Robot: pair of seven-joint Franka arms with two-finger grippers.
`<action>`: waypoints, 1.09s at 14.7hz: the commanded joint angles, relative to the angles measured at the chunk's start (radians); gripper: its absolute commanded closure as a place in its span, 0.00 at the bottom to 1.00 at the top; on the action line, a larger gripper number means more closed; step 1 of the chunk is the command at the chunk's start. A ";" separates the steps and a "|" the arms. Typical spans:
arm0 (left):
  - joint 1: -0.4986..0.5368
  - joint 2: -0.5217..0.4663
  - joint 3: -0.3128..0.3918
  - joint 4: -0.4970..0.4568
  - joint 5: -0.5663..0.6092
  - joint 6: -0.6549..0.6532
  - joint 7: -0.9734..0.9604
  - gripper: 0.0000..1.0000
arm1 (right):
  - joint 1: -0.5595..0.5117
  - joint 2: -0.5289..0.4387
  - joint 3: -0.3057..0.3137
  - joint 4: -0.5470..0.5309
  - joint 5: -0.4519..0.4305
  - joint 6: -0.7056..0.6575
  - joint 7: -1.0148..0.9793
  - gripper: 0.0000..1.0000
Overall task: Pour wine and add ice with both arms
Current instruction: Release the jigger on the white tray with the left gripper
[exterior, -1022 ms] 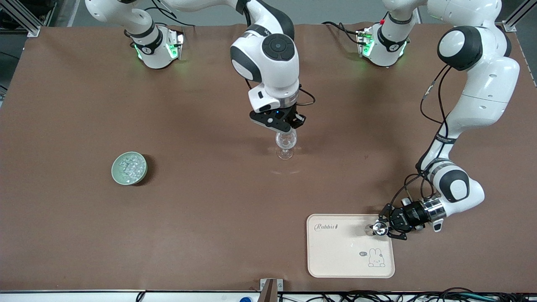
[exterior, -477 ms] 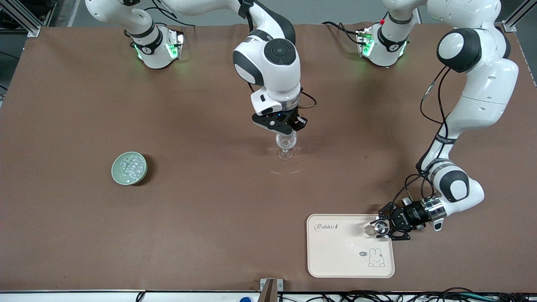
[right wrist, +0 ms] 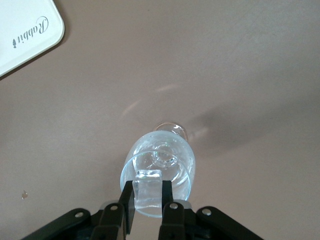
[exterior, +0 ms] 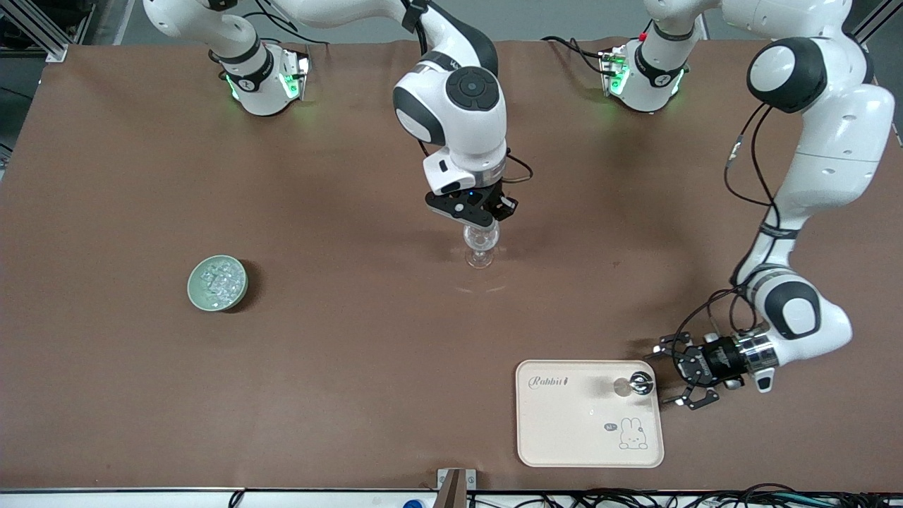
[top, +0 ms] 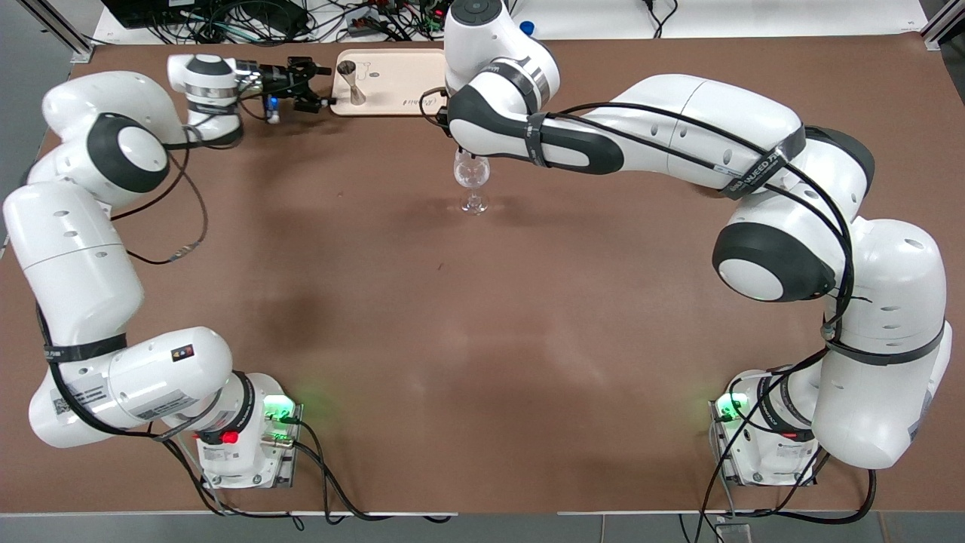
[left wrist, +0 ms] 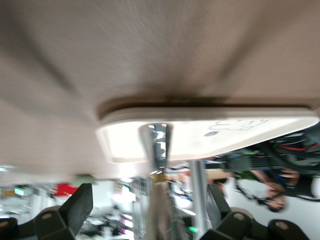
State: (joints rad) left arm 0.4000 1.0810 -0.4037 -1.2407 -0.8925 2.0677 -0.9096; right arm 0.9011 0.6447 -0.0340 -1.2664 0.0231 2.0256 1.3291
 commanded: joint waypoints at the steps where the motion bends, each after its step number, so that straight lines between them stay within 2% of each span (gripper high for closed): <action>1: 0.039 -0.110 0.002 -0.055 0.194 -0.092 0.014 0.00 | 0.009 0.010 -0.006 0.018 0.009 -0.004 0.016 0.54; 2: 0.037 -0.142 0.002 -0.055 0.277 -0.110 0.011 0.00 | 0.009 0.010 -0.006 0.018 0.008 -0.004 0.015 0.43; 3: 0.039 -0.176 0.002 -0.055 0.353 -0.139 0.011 0.00 | 0.009 0.010 -0.006 0.018 0.008 -0.004 0.013 0.28; 4: 0.037 -0.206 0.000 -0.052 0.415 -0.177 0.006 0.00 | 0.009 0.010 -0.006 0.018 0.006 -0.004 0.013 0.19; 8: 0.033 -0.311 -0.036 -0.040 0.585 -0.259 0.035 0.00 | 0.009 0.009 -0.006 0.018 0.003 -0.005 0.015 0.17; 13: 0.022 -0.458 -0.165 -0.048 0.840 -0.325 0.089 0.00 | -0.011 -0.011 -0.017 0.019 -0.008 -0.013 0.006 0.12; 16: 0.034 -0.521 -0.230 -0.046 0.934 -0.383 0.112 0.00 | -0.083 -0.062 -0.015 0.016 -0.055 -0.051 -0.022 0.08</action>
State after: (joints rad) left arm 0.4148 0.6269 -0.6101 -1.2467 -0.0087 1.7028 -0.8370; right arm 0.8679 0.6333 -0.0608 -1.2443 -0.0103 2.0174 1.3258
